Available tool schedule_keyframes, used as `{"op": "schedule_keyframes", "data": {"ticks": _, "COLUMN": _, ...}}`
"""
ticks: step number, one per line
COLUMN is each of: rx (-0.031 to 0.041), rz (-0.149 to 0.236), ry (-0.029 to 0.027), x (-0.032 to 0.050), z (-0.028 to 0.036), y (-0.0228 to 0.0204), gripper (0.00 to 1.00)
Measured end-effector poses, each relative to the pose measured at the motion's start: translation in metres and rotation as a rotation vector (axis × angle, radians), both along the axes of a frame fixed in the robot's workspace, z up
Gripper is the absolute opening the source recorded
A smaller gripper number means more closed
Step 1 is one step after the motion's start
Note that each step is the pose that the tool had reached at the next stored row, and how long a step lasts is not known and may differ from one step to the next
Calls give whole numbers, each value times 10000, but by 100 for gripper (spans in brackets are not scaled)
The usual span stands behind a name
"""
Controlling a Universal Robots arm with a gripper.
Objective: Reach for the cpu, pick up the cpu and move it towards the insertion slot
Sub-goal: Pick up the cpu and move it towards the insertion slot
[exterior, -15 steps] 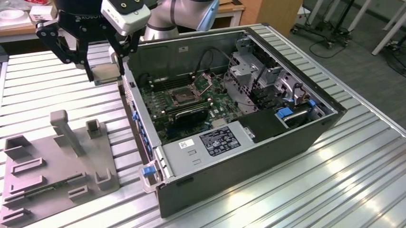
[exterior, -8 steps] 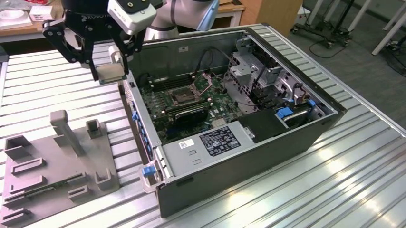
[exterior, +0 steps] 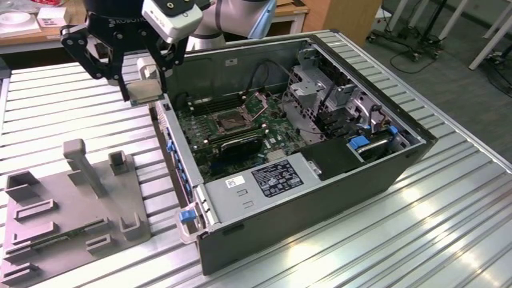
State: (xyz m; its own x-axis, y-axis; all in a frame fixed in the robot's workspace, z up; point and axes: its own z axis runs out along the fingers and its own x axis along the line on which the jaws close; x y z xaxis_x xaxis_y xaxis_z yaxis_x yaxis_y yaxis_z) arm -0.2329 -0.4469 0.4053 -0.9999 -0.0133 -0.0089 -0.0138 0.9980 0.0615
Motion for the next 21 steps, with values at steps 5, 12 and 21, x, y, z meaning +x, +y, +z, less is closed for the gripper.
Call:
{"op": "schedule_keyframes", "data": {"ticks": 5, "rx": 0, "rz": -1, "ry": 0, "x": -11, "z": 0, "y": 0, "gripper": 55}}
{"op": "schedule_keyframes", "data": {"ticks": 12, "rx": 0, "rz": -1, "ry": 0, "x": -25, "z": 0, "y": 0, "gripper": 55}}
{"op": "schedule_keyframes", "data": {"ticks": 21, "rx": -1, "rz": 0, "ry": 0, "x": -40, "z": 0, "y": 0, "gripper": 55}}
